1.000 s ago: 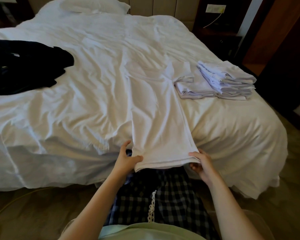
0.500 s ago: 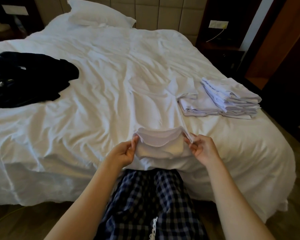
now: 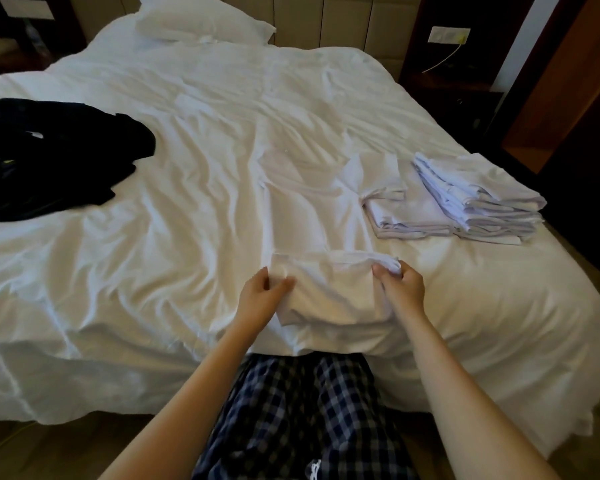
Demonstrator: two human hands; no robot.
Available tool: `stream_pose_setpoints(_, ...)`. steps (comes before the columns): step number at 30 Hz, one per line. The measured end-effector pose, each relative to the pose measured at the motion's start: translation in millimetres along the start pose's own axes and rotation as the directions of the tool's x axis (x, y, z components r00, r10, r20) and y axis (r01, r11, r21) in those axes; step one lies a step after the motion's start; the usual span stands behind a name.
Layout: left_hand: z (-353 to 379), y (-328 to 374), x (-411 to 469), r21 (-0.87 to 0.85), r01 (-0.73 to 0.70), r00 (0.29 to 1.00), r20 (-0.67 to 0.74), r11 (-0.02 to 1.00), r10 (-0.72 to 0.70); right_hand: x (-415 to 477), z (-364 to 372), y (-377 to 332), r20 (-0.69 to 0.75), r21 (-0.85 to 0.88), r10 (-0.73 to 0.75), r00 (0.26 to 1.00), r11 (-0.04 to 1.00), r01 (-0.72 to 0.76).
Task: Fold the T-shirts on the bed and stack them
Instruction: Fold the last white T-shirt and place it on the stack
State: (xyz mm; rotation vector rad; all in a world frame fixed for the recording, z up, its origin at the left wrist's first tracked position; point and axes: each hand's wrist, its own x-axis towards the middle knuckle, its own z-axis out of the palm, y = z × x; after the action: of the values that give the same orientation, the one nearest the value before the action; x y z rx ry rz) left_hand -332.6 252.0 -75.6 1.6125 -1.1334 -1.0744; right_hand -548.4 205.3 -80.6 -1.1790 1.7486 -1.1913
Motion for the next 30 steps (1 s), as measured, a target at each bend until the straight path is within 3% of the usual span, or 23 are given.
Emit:
stream_pose_setpoints(2,4.1,-0.3,3.3,-0.071,0.035,0.999,-0.024,0.997,-0.037,4.4,2.8,0.4,-0.056,-0.026,0.008,0.998,1.0,-0.009)
stream_pose_setpoints(6,14.0,-7.3,6.5,0.125,0.166,0.979,-0.14,0.978,-0.148,12.0,9.1,-1.1,-0.06,-0.218,0.038,0.997,0.975,-0.051)
stream_pose_setpoints(12,12.0,-13.2,-7.7,0.243,0.086,0.983,-0.181,0.966,-0.042,10.7,9.1,2.3,-0.029,-0.314,0.023,0.999,0.949,-0.031)
stream_pose_setpoints(17,12.2,-19.8,-9.1,0.405,0.13,0.972,-0.232,0.905,-0.036,8.9,9.8,7.3,-0.005,-0.344,0.059,0.998,0.937,-0.057)
stream_pose_setpoints(21,11.6,-19.9,-11.3,0.449,0.15,0.965,-0.262,0.881,-0.031,7.3,10.4,13.3,-0.092,-0.376,0.118,0.989,0.916,-0.144)
stream_pose_setpoints(25,8.9,-17.3,-7.5,0.505,0.103,0.964,-0.263,0.857,0.039,-0.7,12.2,11.0,-0.116,-0.485,-0.006,0.993,0.873,-0.051)
stream_pose_setpoints(26,7.1,-17.2,-5.3,0.577,0.02,0.95,-0.266,0.816,0.164,-2.0,11.0,11.7,-0.087,-0.511,-0.096,0.992,0.858,0.039)
stream_pose_setpoints(28,5.2,-14.7,2.0,0.748,-0.205,0.881,-0.141,0.632,0.452,-0.7,8.5,13.9,0.044,-0.588,-0.275,0.96,0.77,0.247)
stream_pose_setpoints(29,4.3,-12.1,6.5,0.8,-0.297,0.854,-0.022,0.521,0.52,1.9,7.3,15.4,0.114,-0.617,-0.315,0.942,0.721,0.316)
stream_pose_setpoints(30,3.3,-7.4,11.1,0.824,-0.36,0.858,0.109,0.437,0.502,4.1,6.2,16.6,0.162,-0.634,-0.304,0.939,0.697,0.335)
